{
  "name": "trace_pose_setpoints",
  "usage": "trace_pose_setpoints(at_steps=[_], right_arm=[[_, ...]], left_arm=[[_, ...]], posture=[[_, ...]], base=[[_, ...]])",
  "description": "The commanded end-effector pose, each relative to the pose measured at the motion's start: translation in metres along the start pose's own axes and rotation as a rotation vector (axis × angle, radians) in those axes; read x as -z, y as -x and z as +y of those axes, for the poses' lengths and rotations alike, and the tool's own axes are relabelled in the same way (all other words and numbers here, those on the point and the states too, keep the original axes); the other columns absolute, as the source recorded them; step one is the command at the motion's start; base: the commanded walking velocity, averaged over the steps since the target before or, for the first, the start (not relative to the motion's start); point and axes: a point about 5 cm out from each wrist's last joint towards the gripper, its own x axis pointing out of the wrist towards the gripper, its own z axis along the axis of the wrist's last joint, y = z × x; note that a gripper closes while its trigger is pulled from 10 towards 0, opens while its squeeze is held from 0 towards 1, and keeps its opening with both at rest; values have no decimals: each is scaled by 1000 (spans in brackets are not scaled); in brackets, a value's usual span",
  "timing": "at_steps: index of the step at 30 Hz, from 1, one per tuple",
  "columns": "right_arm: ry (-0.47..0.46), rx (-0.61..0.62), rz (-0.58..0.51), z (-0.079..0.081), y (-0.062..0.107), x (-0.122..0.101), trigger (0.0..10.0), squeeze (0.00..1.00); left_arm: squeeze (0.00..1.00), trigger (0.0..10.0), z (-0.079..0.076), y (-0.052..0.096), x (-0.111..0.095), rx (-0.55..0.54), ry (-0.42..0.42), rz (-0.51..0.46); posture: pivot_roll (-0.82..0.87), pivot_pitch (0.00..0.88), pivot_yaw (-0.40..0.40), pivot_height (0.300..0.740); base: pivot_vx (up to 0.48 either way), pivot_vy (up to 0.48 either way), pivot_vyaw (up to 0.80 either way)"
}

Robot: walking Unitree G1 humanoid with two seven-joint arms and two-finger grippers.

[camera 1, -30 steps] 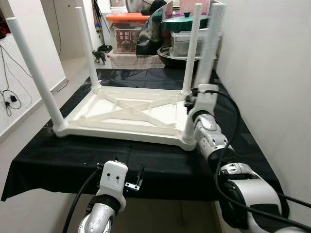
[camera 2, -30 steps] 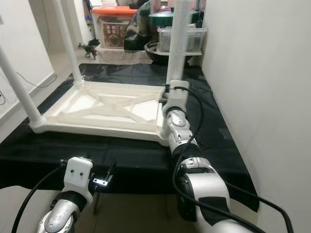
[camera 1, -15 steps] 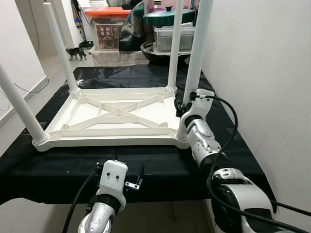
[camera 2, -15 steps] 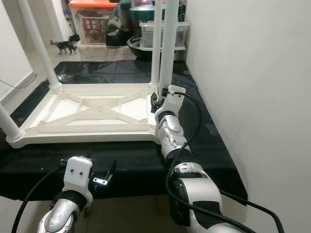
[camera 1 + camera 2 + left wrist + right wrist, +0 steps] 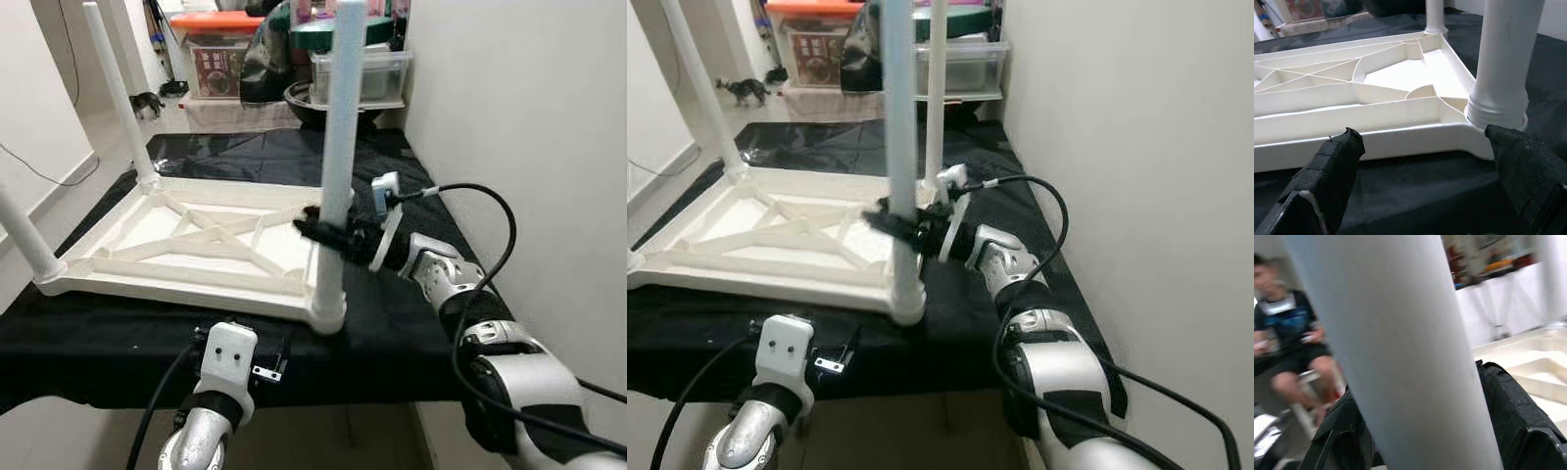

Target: Building children table

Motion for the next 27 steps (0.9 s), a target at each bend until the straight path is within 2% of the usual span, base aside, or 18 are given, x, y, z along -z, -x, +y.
trace_pose_setpoints(at_steps=[1,3,4,8,11,14,15,16,17,18,19,20,21,22,23,24,25,27], right_arm=[[28,-138,92,10,-17,3,10000,0],[33,-173,120,12,-19,6,10000,0],[37,-171,143,13,-23,9,0,0],[64,-65,145,8,-31,13,0,0],[88,-36,134,7,-32,14,0,0],[137,177,88,-3,-31,12,0,0],[137,177,88,-3,-31,12,0,0],[151,366,71,-13,-27,9,0,0],[159,491,60,-20,-24,8,0,0],[159,491,60,-20,-24,8,0,0],[170,665,67,-28,-16,9,0,0],[165,906,52,-38,-1,10,0,0],[157,1083,41,-43,13,11,0,0],[157,1083,41,-43,13,11,0,0],[161,1274,25,-47,29,13,0,0],[161,1274,25,-47,29,13,0,0],[160,1399,14,-49,39,16,0,0],[160,1399,14,-49,39,16,0,0]], left_arm=[[0,10000,2,1,3,-15,-3,11],[0,10000,3,1,3,-17,-3,11],[0,10000,3,1,3,-16,-4,11],[0,10000,3,1,2,-15,-5,10],[0,10000,3,1,2,-16,-5,10],[0,10000,3,1,2,-15,-6,10],[0,10000,3,1,2,-15,-6,10],[0,10000,4,1,3,-14,-7,11],[0,10000,4,1,3,-14,-8,12],[0,10000,4,1,3,-14,-8,12],[0,10000,3,1,3,-13,-7,13],[0,10000,3,1,3,-10,-5,13],[0,10000,2,1,3,-8,-5,13],[0,10000,2,1,3,-8,-5,13],[0,10000,2,0,3,-5,-4,13],[0,10000,2,0,3,-5,-4,13],[0,10000,1,0,3,-2,-3,13],[0,10000,1,0,3,-2,-3,13]], posture=[[-4,0,-11,734],[-4,0,-11,734],[-4,0,-11,734],[-4,0,-11,734],[-4,0,-11,734],[-4,0,-4,734],[-4,0,-4,734],[-11,0,1,734],[-11,0,1,734],[-11,0,1,734],[-11,0,1,734],[-15,0,8,734],[-15,0,8,734],[-15,0,8,734],[-20,0,11,734],[-20,0,11,734],[-20,0,11,734],[-20,0,11,734]], base=[[0,0,0],[0,0,0],[0,0,0],[0,0,0],[0,0,0],[0,0,0],[0,0,0],[0,0,0],[0,0,0],[0,0,0],[0,0,0],[0,0,0],[0,0,0],[0,0,0],[0,0,0],[0,0,0],[0,0,0],[0,0,0]])
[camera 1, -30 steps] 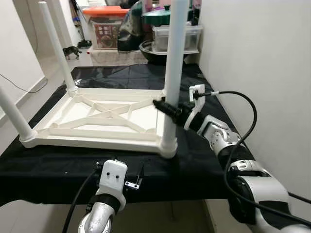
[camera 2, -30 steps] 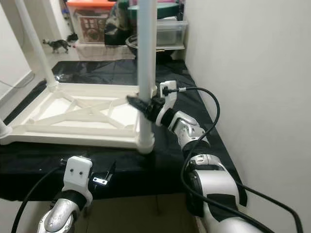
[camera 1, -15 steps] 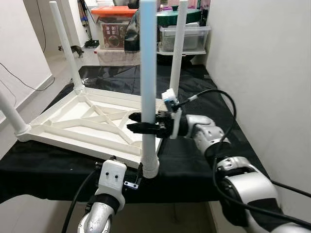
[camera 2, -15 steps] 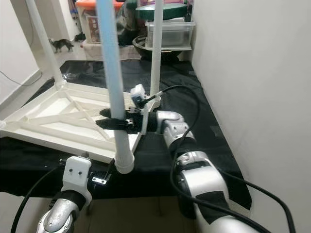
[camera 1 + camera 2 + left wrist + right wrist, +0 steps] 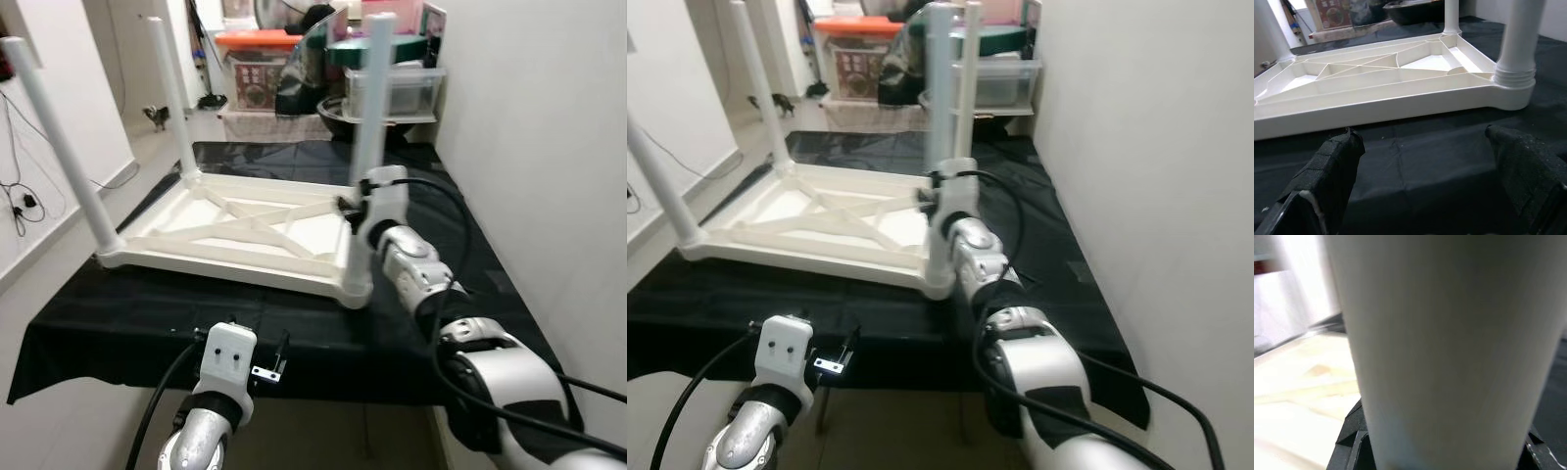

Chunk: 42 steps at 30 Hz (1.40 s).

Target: Building children table

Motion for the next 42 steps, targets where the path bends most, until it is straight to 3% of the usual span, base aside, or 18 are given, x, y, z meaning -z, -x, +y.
trace_pose_setpoints(at_steps=[1,3,10,11,12,17,18,20,22,24,26,27,28,29,34,40,41,42], right_arm=[[-69,212,105,-21,9,30,0,0],[-121,375,103,-19,17,39,0,0],[-152,387,73,-3,17,36,275,0],[-158,351,48,6,14,29,10000,0],[-169,271,-6,14,11,19,10000,1000],[-178,103,-121,24,6,-2,10000,1000],[-222,-27,-140,26,4,-9,10000,0],[-262,-108,-142,27,3,-11,10000,0],[-304,-366,-132,32,4,-15,10000,0],[-304,-366,-132,32,4,-15,10000,0],[-295,-493,-118,34,7,-14,10000,0],[-255,-838,-54,37,18,-7,10000,0],[-255,-838,-54,37,18,-7,10000,0],[-223,-1001,0,37,25,-1,10000,0],[-146,-1240,118,35,37,11,10000,0],[-96,-1332,135,42,38,8,10000,0],[-91,-1321,114,46,37,5,0,0],[-91,-1321,114,46,37,5,0,0]], left_arm=[[0,10000,0,-1,2,4,-1,11],[0,10000,0,-1,3,3,-1,11],[0,10000,0,0,3,1,-1,14],[0,10000,-1,0,3,2,-1,14],[0,10000,-1,0,2,0,2,13],[0,10000,-2,0,4,4,5,18],[0,10000,-3,1,5,11,3,20],[0,10000,-3,1,5,13,2,20],[0,10000,-3,0,4,13,-2,19],[0,10000,-3,0,4,13,-2,19],[0,10000,-2,0,4,11,-2,18],[0,10000,-1,0,5,12,-4,18],[0,10000,-1,0,5,12,-4,18],[0,10000,-1,0,5,15,-6,19],[0,10000,0,-1,5,13,-14,16],[0,10000,3,0,6,-7,-14,14],[0,10000,3,1,7,-8,-14,18],[0,10000,3,1,7,-8,-14,18]], posture=[[-20,0,11,734],[-20,0,11,734],[-20,0,13,734],[-23,0,7,734],[-32,0,1,734],[-65,0,13,734],[-63,0,13,734],[-63,0,13,734],[-63,0,13,734],[-63,0,13,734],[-63,0,13,734],[-38,0,21,734],[-38,0,21,734],[-18,0,23,734],[6,0,0,734],[3,0,-12,734],[3,0,-12,734],[3,0,-12,734]], base=[[0,0,0],[0,0,0],[0,0,0],[0,0,0],[0,0,0],[0,0,0],[0,0,0],[0,0,0],[0,0,0],[0,0,0],[0,0,0],[0,0,0],[0,0,0],[0,0,0],[0,0,0],[0,0,0],[0,0,0],[0,0,0]])
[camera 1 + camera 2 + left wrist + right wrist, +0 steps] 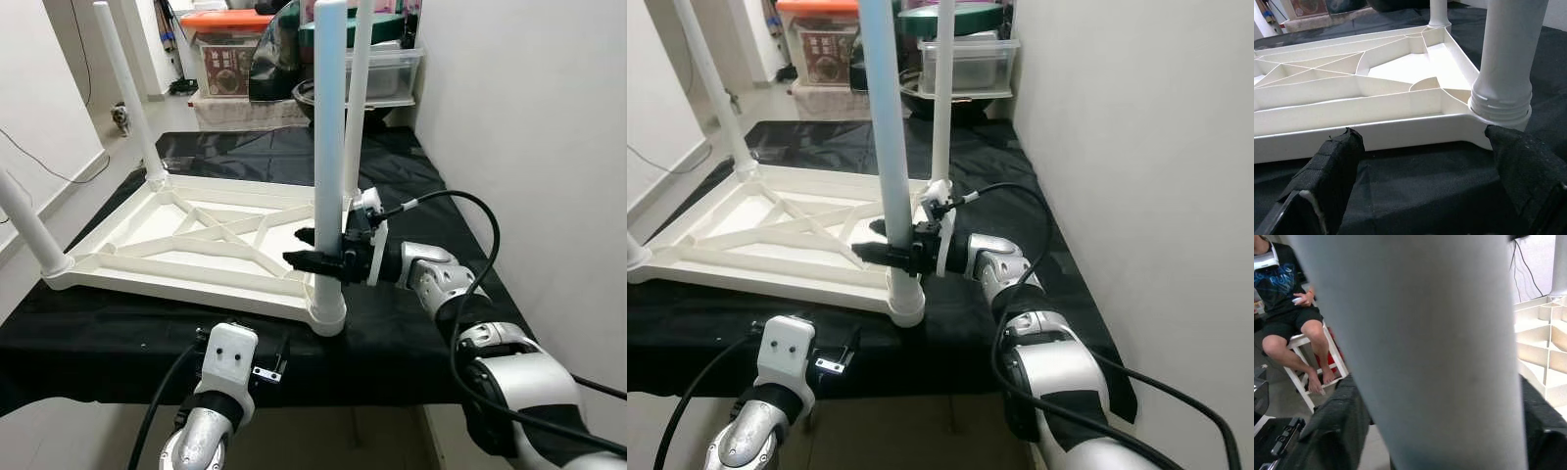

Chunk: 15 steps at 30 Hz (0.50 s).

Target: Building children table

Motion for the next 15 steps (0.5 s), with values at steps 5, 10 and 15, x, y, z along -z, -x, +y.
trace_pose_setpoints(at_steps=[5,10,15], right_arm=[[58,107,-62,-1,-16,-8,0,0],[108,444,-82,-15,-13,-4,0,0],[66,1123,-119,-44,29,-4,0,0]], left_arm=[[0,10000,-1,2,4,-5,-5,15],[0,10000,-1,0,5,-1,-6,16],[0,10000,-1,0,5,4,-5,15]], posture=[[-2,0,-14,734],[-8,0,-7,734],[-20,0,4,734]], base=[[0,0,0],[0,0,0],[0,0,0]])
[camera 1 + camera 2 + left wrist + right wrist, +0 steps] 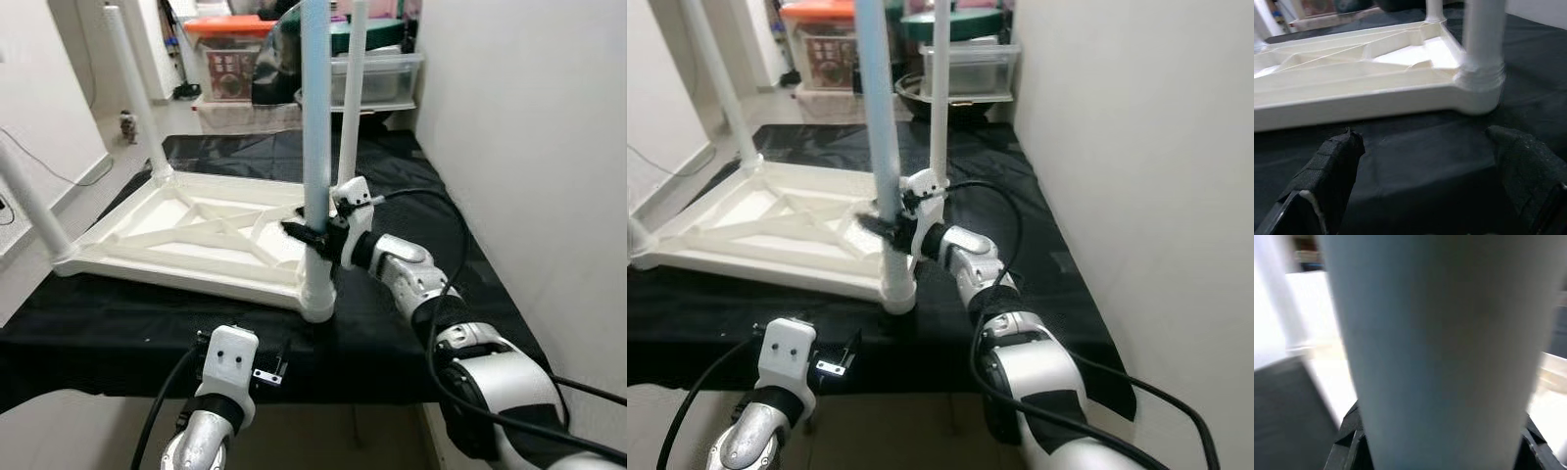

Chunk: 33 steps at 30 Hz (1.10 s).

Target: Building children table

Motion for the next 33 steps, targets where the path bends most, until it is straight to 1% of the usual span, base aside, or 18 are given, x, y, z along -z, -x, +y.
trace_pose_setpoints(at_steps=[1,7,13,14,15,16,17,18,21,22,23,24,25,27,28,30,32,33], right_arm=[[-64,421,32,-39,15,10,0,0],[-125,830,35,-64,38,21,0,0],[-157,903,14,-53,36,22,0,0],[-145,878,-5,-48,32,19,2353,0],[-145,878,-5,-48,32,19,2353,0],[-133,860,-28,-42,28,14,10000,0],[-133,860,-28,-42,28,14,10000,0],[-147,754,-75,-32,19,8,10000,1000],[-144,685,-113,-24,14,2,10000,1000],[-128,555,-158,-15,8,-4,10000,1000],[-200,353,-143,-7,3,-1,10000,0],[-200,353,-143,-7,3,-1,10000,0],[-251,147,-132,-3,3,3,10000,0],[-251,147,-132,-3,3,3,10000,0],[-276,-15,-127,-1,6,4,10000,0],[-276,-15,-127,-1,6,4,10000,0],[-294,-423,-68,2,17,2,10000,0],[-294,-423,-68,2,17,2,10000,0]], left_arm=[[0,10000,1,0,3,2,-8,6],[0,10000,-1,0,3,7,-8,8],[0,10000,1,-1,2,2,-8,4],[0,10000,1,-1,2,1,-9,4],[0,10000,1,-1,2,1,-9,4],[0,10000,2,-1,2,0,-9,4],[0,10000,2,-1,2,0,-9,4],[0,10000,2,-1,2,1,-10,5],[0,10000,1,-1,2,2,-10,6],[0,10000,2,-1,1,-2,-12,4],[0,10000,2,-2,1,-3,-13,3],[0,10000,2,-2,1,-3,-13,3],[0,10000,1,-2,1,-2,-14,1],[0,10000,1,-2,1,-2,-14,1],[0,10000,1,-3,1,-1,-14,-1],[0,10000,1,-3,1,-1,-14,-1],[0,10000,2,-3,0,-3,-14,-2],[0,10000,2,-3,0,-3,-14,-2]], posture=[[-22,0,6,734],[-19,0,8,734],[-14,0,6,734],[-14,0,6,734],[-14,0,6,734],[-14,0,6,734],[-14,0,6,734],[-13,0,8,734],[-13,0,8,734],[-17,0,7,734],[-16,0,8,734],[-16,0,8,734],[-16,0,8,734],[-16,0,8,734],[-16,0,8,734],[-16,0,8,734],[-16,0,4,734],[-16,0,4,734]], base=[[0,0,0],[0,0,0],[0,0,0],[0,0,0],[0,0,0],[0,0,0],[0,0,0],[0,0,0],[0,0,0],[0,0,0],[0,0,0],[0,0,0],[0,0,0],[0,0,0],[0,0,0],[0,0,0],[0,0,0],[0,0,0]])
